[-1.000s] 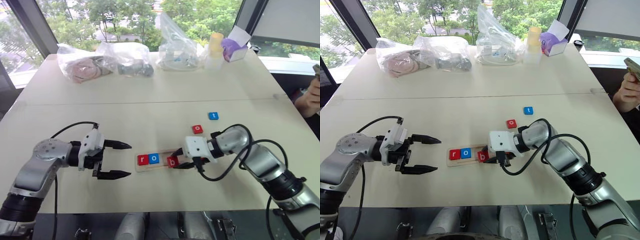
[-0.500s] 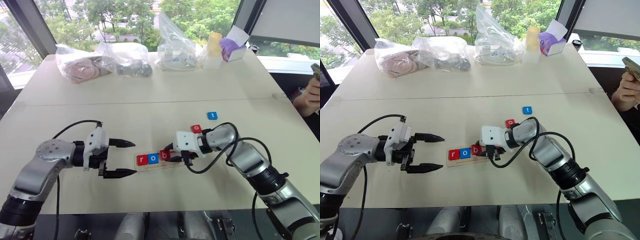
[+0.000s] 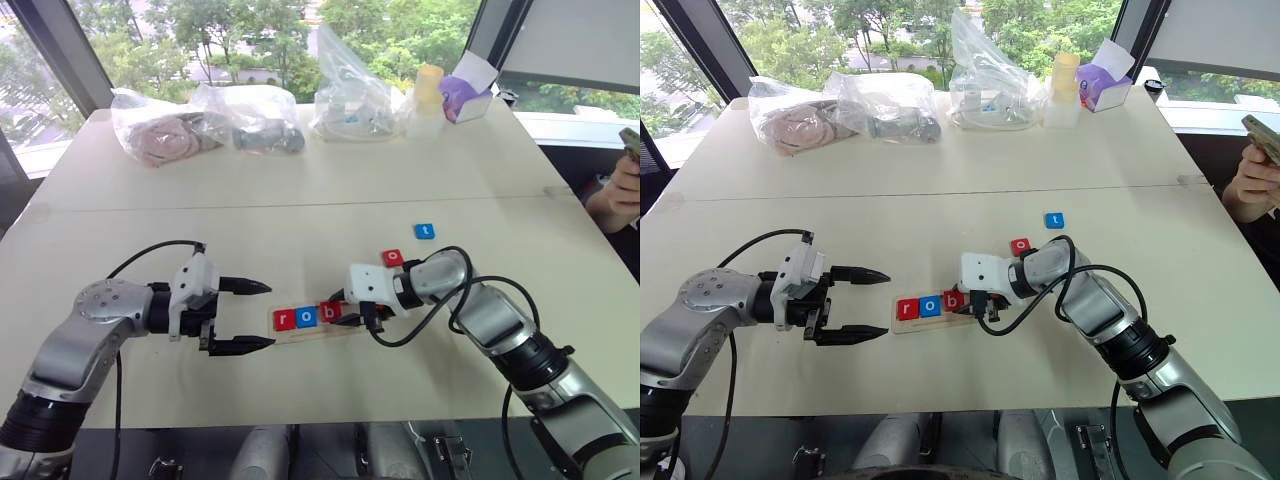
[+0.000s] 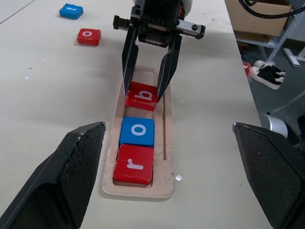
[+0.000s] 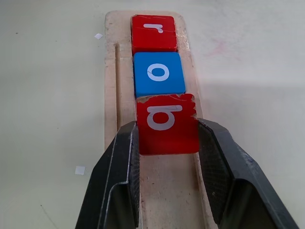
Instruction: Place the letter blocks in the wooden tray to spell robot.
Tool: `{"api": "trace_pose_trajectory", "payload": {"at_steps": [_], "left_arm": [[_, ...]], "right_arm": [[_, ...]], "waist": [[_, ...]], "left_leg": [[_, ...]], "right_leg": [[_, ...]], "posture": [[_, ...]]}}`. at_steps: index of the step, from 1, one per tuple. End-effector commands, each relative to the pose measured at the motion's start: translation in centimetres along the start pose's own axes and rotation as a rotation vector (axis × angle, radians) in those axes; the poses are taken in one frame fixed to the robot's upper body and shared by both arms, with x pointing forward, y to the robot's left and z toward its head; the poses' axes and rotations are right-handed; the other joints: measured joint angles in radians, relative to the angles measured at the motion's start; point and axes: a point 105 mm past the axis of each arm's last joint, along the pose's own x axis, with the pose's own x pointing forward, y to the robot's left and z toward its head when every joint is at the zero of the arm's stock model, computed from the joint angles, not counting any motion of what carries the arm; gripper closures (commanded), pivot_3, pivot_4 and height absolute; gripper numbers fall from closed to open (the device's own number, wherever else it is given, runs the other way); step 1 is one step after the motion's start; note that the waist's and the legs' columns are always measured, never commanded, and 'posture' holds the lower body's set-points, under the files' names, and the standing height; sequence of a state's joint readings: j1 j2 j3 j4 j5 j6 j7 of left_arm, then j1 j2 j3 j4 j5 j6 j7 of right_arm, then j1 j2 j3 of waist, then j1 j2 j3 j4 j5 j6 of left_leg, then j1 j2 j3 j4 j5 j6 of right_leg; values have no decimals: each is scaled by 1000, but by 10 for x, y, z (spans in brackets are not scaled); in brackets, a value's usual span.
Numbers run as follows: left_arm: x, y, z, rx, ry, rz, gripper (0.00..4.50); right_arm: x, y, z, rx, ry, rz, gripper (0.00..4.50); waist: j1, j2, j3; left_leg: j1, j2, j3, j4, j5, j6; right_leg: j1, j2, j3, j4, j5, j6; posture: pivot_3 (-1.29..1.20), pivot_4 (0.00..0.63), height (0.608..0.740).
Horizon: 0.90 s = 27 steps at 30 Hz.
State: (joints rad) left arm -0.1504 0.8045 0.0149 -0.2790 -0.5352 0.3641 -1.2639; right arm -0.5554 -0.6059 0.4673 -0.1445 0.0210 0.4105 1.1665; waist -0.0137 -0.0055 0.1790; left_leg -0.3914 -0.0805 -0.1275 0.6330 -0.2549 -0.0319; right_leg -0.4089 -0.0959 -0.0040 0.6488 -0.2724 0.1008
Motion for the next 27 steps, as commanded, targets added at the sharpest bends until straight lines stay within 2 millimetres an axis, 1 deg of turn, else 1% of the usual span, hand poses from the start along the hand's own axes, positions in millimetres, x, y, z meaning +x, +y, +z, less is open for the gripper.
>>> {"api": "trace_pose_trajectory", "payload": {"at_steps": [1,2,3,5,6,7,10,13,15,20,21,23,25,27], "left_arm": [[-1,-2,7,29,-15,-5,0],[-1,-2,7,29,-14,-4,0],[-1,-2,7,28,-14,-3,0],[-1,-1,6,28,-14,-2,0],[-1,-1,6,28,-14,-2,0],[-1,-1,6,27,-14,-1,0],[-1,-1,6,27,-16,1,0],[-1,-2,5,26,-17,3,0],[-1,-2,5,25,-17,3,0],[-1,-3,4,20,-18,3,0],[-1,-3,3,20,-18,4,0],[-1,-3,3,19,-20,6,0],[0,-3,3,19,-22,10,0],[0,-3,2,18,-25,15,0]], "right_arm": [[2,4,9,-29,-24,15,2859],[3,4,10,-29,-25,18,2307],[3,5,10,-28,-27,19,1951],[3,5,12,-27,-32,19,817],[3,5,13,-25,-33,19,374],[3,5,13,-25,-32,20,42],[2,3,13,-32,-32,7,42],[-7,-7,17,-24,-45,-47,42],[-17,-14,17,-16,-44,-78,42],[-48,-30,7,7,-17,-189,42],[-53,-35,6,16,-16,-227,42],[-69,-52,-2,85,-20,-349,42],[-89,-73,-14,210,-14,-522,42],[-104,-81,-23,299,-10,-641,42]], "waist": [[0,0,0],[0,0,0],[0,0,0],[0,0,0],[0,0,0],[0,0,0],[0,0,0],[0,0,0],[0,0,0],[2,0,0],[2,0,0],[1,0,0],[0,0,0],[1,0,0]], "left_leg": [[0,0,0,0,0,0],[0,0,0,0,0,0],[0,0,0,0,0,0],[0,0,0,0,0,0],[0,0,0,0,0,0],[0,0,0,0,0,0],[0,0,0,0,0,0],[0,0,0,0,0,0],[0,0,0,0,0,0],[0,0,0,0,0,0],[0,0,0,0,0,0],[0,0,0,0,0,0],[0,0,0,0,0,0],[0,0,0,0,0,0]], "right_leg": [[0,0,0,0,0,0],[0,0,0,0,0,0],[0,0,0,0,0,0],[0,0,0,0,0,0],[0,0,0,0,0,0],[0,0,0,0,0,0],[0,0,0,0,0,0],[0,0,0,0,0,0],[0,0,0,0,0,0],[0,0,0,0,0,0],[0,0,0,0,0,0],[0,0,0,0,0,0],[0,0,0,0,0,0],[0,0,0,0,0,-1]], "posture": [[0,150,740],[0,150,740],[0,150,740],[0,150,740],[0,150,740],[0,150,740],[0,150,740],[0,150,740],[0,150,740],[0,150,740],[0,150,740],[0,150,740],[0,150,740],[0,150,740]]}}
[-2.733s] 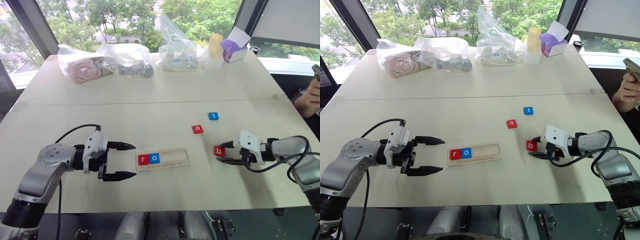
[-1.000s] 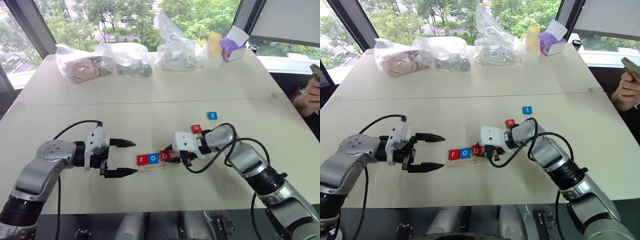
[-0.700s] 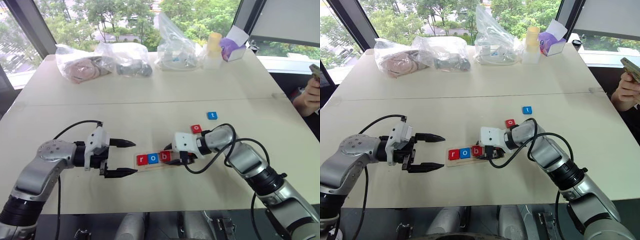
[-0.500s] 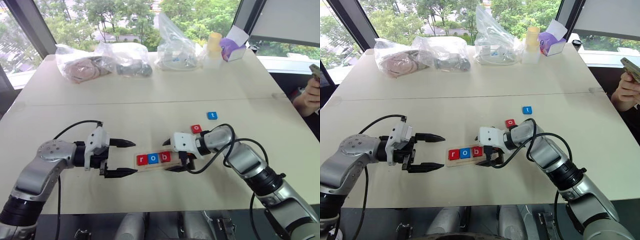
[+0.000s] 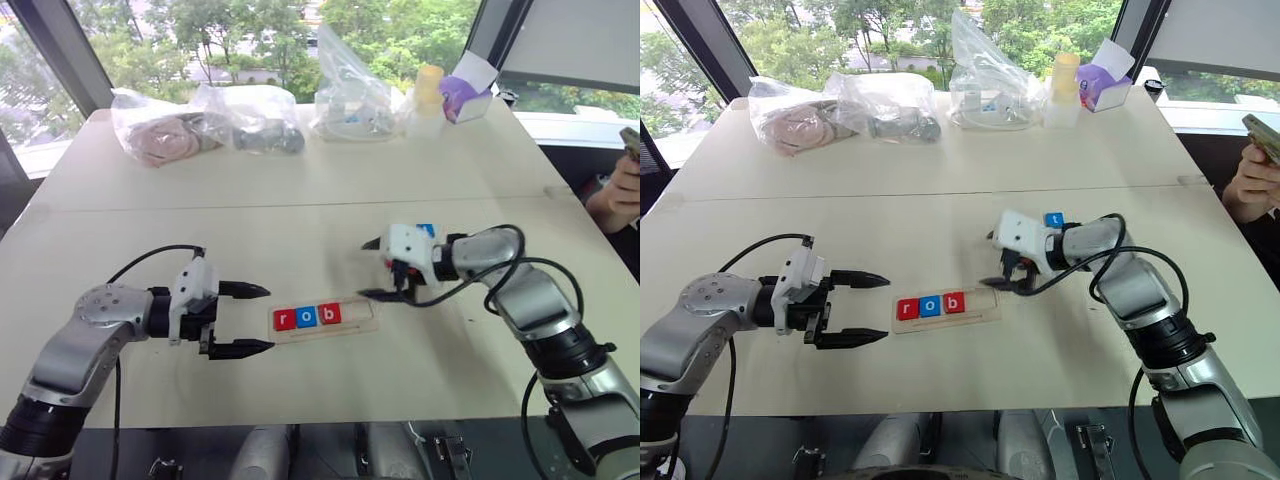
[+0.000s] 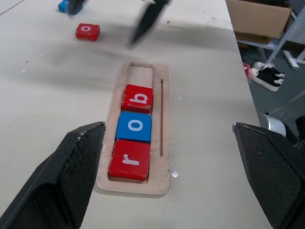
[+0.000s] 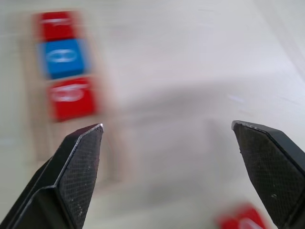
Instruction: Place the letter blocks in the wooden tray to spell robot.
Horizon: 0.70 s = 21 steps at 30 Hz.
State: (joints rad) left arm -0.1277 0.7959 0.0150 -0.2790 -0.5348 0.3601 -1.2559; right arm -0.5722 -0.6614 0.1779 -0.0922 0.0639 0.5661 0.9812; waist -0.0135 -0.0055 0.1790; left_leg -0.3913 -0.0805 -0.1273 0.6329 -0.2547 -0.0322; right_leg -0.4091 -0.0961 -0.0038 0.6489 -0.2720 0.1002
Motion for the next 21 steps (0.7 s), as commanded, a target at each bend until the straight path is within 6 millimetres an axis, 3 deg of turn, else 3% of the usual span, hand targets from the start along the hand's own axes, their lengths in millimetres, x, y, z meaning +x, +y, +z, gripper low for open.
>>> {"api": "trace_pose_trajectory", "payload": {"at_steps": [1,5,11,15,21], "left_arm": [[-1,-1,6,36,-20,10,0],[-2,-1,3,35,-19,19,0],[0,1,0,31,-24,25,0],[1,2,-1,34,-25,23,0],[1,3,-2,39,-26,22,0]], "right_arm": [[-23,-33,-1,138,2,-244,42],[-38,-35,-13,330,63,-429,42],[-44,-10,-6,542,81,-599,42],[-34,2,1,628,85,-595,42],[-14,7,-9,664,135,-621,42]], "waist": [[2,0,0],[2,0,0],[-1,1,0],[0,1,0],[-1,1,0]], "left_leg": [[0,0,0,0,0,0],[0,0,0,-1,0,0],[0,0,0,-2,0,0],[0,0,0,-2,1,-1],[0,0,0,-2,1,-1]], "right_leg": [[0,0,0,0,0,0],[-1,-1,0,0,0,0],[-2,0,1,1,0,0],[-2,0,1,1,0,-1],[-2,0,0,1,1,-1]], "posture": [[0,150,740],[0,150,740],[0,150,740],[0,150,740],[0,150,740]]}}
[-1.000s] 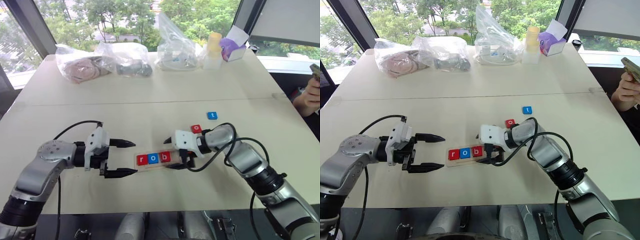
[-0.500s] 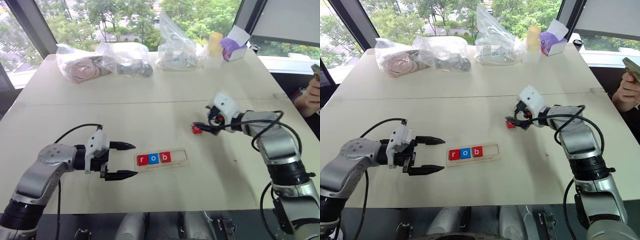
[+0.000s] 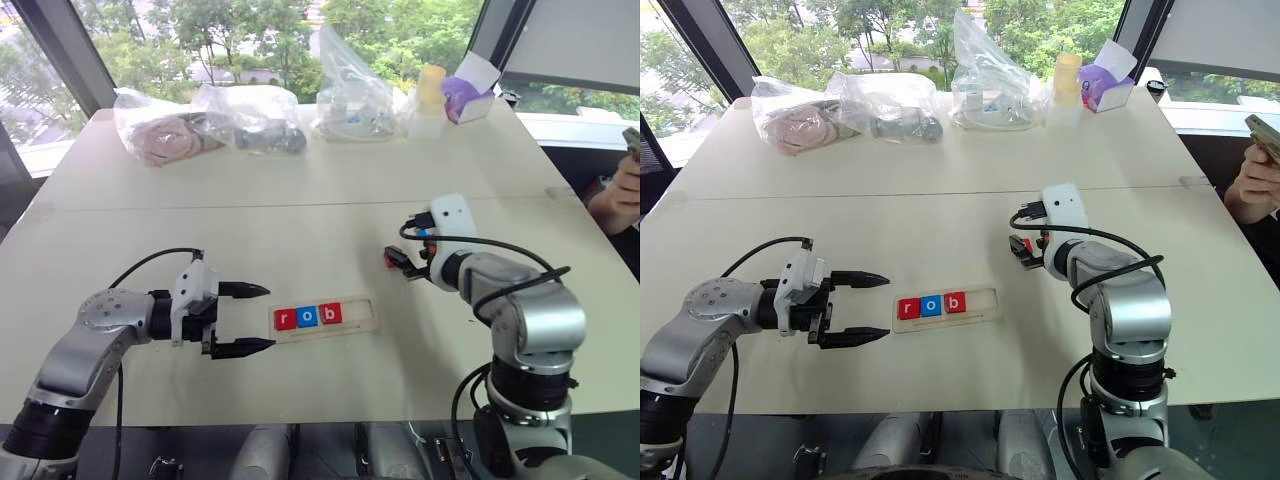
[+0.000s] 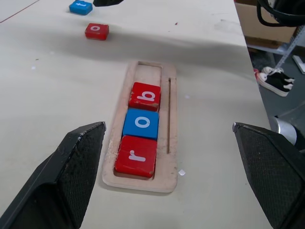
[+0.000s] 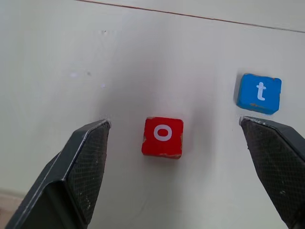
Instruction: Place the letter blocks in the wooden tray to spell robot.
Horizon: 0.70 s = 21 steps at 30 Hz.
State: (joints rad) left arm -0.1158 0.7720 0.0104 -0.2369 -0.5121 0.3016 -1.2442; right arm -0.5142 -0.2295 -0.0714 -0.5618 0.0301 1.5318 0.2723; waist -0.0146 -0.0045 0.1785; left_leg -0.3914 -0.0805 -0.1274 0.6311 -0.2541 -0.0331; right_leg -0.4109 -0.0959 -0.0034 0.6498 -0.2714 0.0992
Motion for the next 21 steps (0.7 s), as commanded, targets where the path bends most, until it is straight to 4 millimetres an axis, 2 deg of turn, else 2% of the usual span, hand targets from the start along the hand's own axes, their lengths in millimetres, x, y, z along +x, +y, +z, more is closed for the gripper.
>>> {"api": "trace_pose_trajectory", "payload": {"at_steps": [1,12,18,21], "left_arm": [[1,0,5,32,-13,-10,0],[-6,-2,-1,31,-5,20,0],[-9,-3,-3,30,-6,32,0],[-9,-5,-4,30,-6,38,0]], "right_arm": [[7,2,2,2,-20,-29,42],[28,3,6,-27,-42,-34,42],[39,13,-12,-52,13,6,42],[41,11,-19,-58,36,-4,42]], "waist": [[-2,0,0],[-4,0,0],[-5,0,0],[-5,0,0]], "left_leg": [[0,0,0,0,0,0],[0,0,0,0,0,0],[0,0,0,0,0,0],[0,0,0,0,0,0]], "right_leg": [[0,0,0,0,0,0],[-1,1,0,1,0,0],[-1,1,0,1,0,0],[0,1,0,1,0,0]], "posture": [[0,150,740],[0,150,740],[0,150,740],[0,150,740]]}}
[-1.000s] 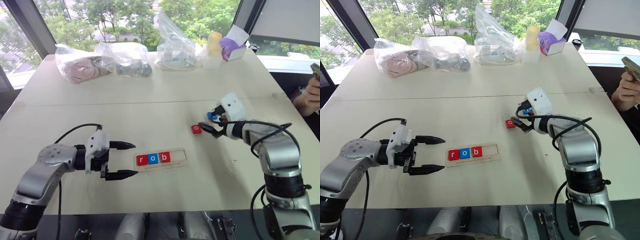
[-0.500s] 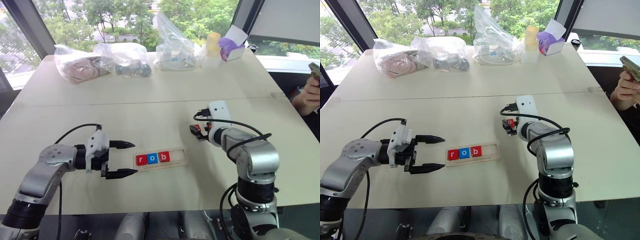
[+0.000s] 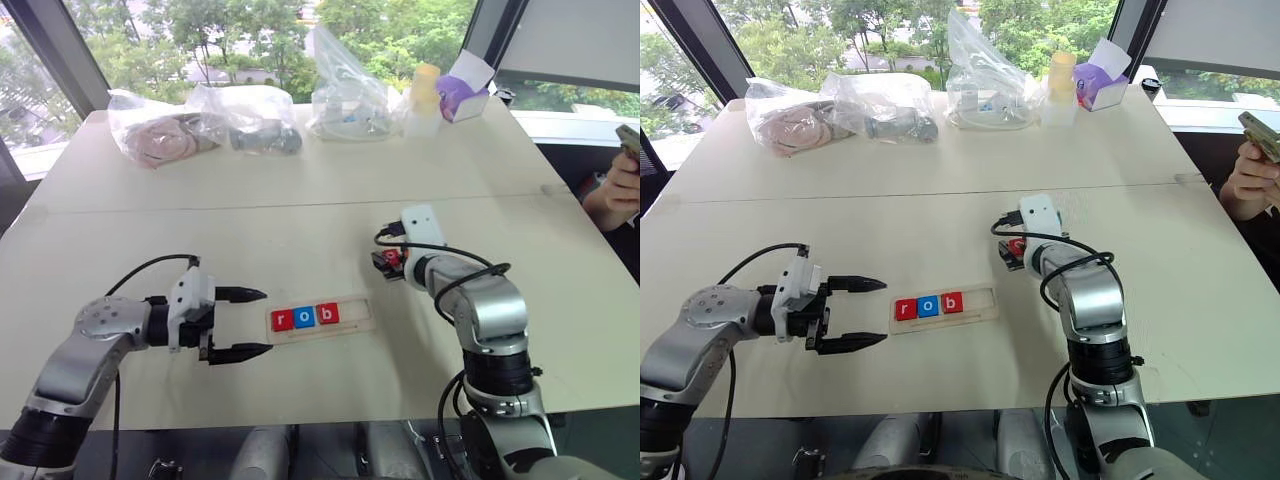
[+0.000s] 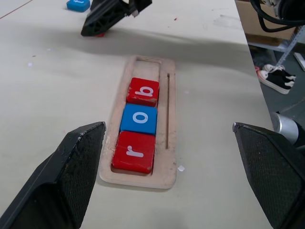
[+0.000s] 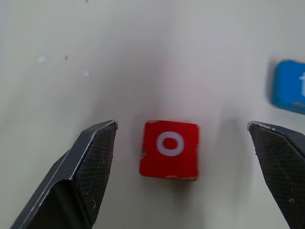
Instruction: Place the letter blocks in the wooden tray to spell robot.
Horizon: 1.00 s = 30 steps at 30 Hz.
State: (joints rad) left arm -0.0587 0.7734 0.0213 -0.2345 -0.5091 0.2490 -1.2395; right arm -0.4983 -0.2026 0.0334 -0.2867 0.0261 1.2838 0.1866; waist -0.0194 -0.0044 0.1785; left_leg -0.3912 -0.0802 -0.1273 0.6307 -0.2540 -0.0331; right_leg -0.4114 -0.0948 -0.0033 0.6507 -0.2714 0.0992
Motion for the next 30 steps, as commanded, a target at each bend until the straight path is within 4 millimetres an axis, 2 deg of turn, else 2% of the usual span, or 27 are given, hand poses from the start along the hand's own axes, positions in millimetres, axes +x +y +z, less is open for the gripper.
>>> {"api": "trace_pose_trajectory", "payload": {"at_steps": [1,4,6,8,9,12,17,21,25,30], "left_arm": [[-5,1,5,32,-5,22,0],[-4,0,4,32,-4,25,0],[-2,-1,5,33,-5,27,0],[0,0,8,35,-8,28,0],[1,1,9,37,-9,31,0],[3,3,13,39,-11,32,0],[7,4,17,39,-15,14,0],[10,5,17,36,-16,-2,0],[13,6,16,36,-18,-19,0],[18,10,17,38,-27,-30,0]], "right_arm": [[0,0,2,-7,-20,5,42],[0,1,0,-4,-15,3,42],[0,1,-3,1,-2,-4,548],[0,0,-5,3,4,-9,1333],[-1,0,-6,9,8,-12,1988],[-6,0,-9,26,25,-7,3315],[-24,-11,-24,22,54,-53,3320],[-58,-27,-50,30,107,-119,3320],[-82,-26,-73,49,141,-116,3320],[-92,-19,-87,66,160,-84,3320]], "waist": [[0,0,0],[1,0,0],[1,0,0],[1,0,0],[2,0,0],[7,0,0],[8,0,0],[11,0,-1],[9,-1,-1],[8,-1,-1]], "left_leg": [[0,0,0,0,0,0],[0,0,0,0,0,0],[0,0,0,0,0,0],[0,0,0,0,0,0],[0,0,0,0,0,0],[0,0,0,1,0,0],[0,0,0,0,0,0],[0,0,-1,0,0,1],[0,-1,-1,0,0,1],[1,1,-1,1,0,1]], "right_leg": [[0,0,0,0,0,0],[0,1,0,0,0,0],[0,1,0,0,0,0],[0,1,0,0,0,0],[0,1,0,0,0,0],[1,1,0,0,0,0],[1,1,0,0,0,0],[2,1,0,-1,0,1],[2,1,0,-1,0,1],[3,2,0,-1,-1,1]], "posture": [[0,150,740],[0,150,740],[0,150,740],[0,150,740],[0,150,740],[0,150,740],[0,150,740],[0,150,740],[0,150,740],[0,150,740]]}}
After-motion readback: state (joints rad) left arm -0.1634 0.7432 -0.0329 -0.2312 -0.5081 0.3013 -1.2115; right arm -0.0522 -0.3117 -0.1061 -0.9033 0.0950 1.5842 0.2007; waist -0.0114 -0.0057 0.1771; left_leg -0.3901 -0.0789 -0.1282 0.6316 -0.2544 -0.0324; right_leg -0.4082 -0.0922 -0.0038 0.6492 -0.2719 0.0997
